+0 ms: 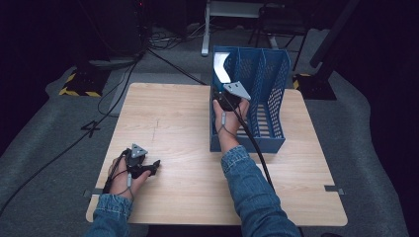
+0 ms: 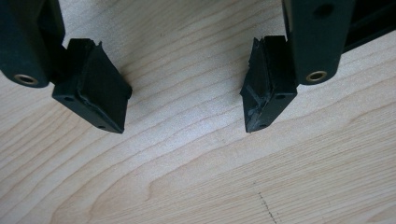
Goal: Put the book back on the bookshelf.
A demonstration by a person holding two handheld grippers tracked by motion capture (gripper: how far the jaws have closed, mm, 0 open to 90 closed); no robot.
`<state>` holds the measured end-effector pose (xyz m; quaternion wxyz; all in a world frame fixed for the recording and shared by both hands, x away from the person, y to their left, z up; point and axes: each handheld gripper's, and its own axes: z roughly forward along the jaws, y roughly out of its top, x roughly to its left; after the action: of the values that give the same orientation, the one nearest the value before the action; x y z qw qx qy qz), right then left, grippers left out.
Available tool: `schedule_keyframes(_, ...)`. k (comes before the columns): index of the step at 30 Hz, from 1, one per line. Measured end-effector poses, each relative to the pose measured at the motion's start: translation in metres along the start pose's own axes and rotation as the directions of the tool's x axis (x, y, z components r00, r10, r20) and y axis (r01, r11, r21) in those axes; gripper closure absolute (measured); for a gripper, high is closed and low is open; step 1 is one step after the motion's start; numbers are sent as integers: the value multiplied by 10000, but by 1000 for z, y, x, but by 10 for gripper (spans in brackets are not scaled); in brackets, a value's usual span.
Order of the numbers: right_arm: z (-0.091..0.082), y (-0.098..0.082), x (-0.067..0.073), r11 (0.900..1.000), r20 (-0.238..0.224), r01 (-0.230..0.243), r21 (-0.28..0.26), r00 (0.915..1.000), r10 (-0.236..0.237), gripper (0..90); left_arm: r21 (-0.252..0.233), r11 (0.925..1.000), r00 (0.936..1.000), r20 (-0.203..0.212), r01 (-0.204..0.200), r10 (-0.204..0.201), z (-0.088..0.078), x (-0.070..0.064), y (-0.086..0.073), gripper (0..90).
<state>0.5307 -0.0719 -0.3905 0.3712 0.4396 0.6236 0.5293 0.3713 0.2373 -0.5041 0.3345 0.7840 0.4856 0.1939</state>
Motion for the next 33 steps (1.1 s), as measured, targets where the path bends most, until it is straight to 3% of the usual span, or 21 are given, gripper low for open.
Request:
schedule_keyframes(6,-4,-5,3,9997,243,254,1,9994,-254,588,-18,10000,10000,-11,43,-43,0,0,0,322)
schedule_keyframes(9,-5,-9,4,9996,279,163,-249,9995,-156,591,11,10000,10000,8,-3,3,0,0,0,322)
schedule_keyframes(13,-1,-7,3,9999,328,36,-149,9995,-31,596,23,10000,10000,20,-7,7,0,0,0,322)
schedule_keyframes(18,2,-6,3,9998,375,216,-1,9991,-216,569,-22,10000,10000,-4,47,-47,0,0,0,322)
schedule_keyframes(22,-5,-2,-4,9997,192,205,89,9996,-207,518,31,10000,10000,33,52,-52,1,0,0,322)
schedule_keyframes(28,-24,16,-12,9992,-368,-165,-353,9992,152,430,21,10000,10000,13,10,-10,0,0,0,322)
schedule_keyframes(33,-47,29,-26,9969,-1188,-732,-288,9905,693,409,-3,10000,10000,40,28,-28,-1,0,-1,322)
